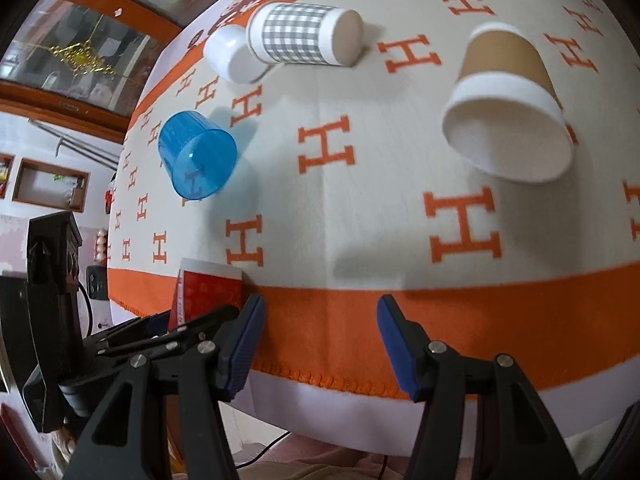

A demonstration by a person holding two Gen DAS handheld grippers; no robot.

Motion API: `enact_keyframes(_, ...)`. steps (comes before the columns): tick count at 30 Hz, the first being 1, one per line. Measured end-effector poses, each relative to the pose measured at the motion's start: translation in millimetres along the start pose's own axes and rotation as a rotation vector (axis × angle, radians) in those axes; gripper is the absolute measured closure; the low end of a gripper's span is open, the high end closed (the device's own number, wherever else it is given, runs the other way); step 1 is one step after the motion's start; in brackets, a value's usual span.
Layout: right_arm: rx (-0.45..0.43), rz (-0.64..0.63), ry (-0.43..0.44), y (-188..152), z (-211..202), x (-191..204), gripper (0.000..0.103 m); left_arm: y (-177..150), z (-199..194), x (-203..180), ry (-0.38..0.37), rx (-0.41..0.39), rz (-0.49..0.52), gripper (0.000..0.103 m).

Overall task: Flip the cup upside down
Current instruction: 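Lift the red-and-white cup with the right tool and rotate it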

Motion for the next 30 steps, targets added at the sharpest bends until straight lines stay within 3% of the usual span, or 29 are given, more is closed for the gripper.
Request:
enact_keyframes(7, -0.033, 0.049, -0.005, -12.0, -5.8, -2.1, 0.045, -2.8, 8.9, 10.9, -0.094, 0.024, -0.046, 0.039)
enact_keyframes(9, -0.04, 0.058, -0.004, -14.7, -8.2, -1.5, 0.045, -5.0, 10.3, 13.8, -0.113, 0.036, -0.051, 0.028)
enact_keyframes(12, -0.052, 0.066, 0.002, -17.6, -12.0, 2.0, 0.045, -9.4, 4.9, 18.9, -0.117, 0.035, -0.034, 0.021)
enact_keyframes(16, -0.067, 0.061, 0.007, -20.7, -19.5, 11.1, 0.045, -8.8, -4.0, 8.7, -0.117, 0.017, 0.005, 0.018)
enact_keyframes(20, -0.068, 0.04, 0.019, -25.0, -24.7, 25.9, 0.045, -11.4, -23.4, 13.5, -0.09, -0.034, 0.051, 0.018)
enact_keyframes(25, -0.047, 0.01, 0.048, -29.3, -22.1, 48.6, 0.04, -16.3, -58.6, 34.1, 0.014, -0.164, 0.111, 0.018)
enact_keyframes(30, -0.005, 0.006, 0.089, -26.5, -6.9, 68.1, 0.04, -17.8, -84.8, 66.5, 0.067, -0.251, 0.113, 0.018)
Point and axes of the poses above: each gripper's, at about its wrist camera, not at the fingertips, and z roughly the way its jaws point, x to its left, y to its top, the point moved 5 cm from there along z, roughly the way its jaws point, and after that the axes turned 4 degrees about -z, right-handed, at the moved point
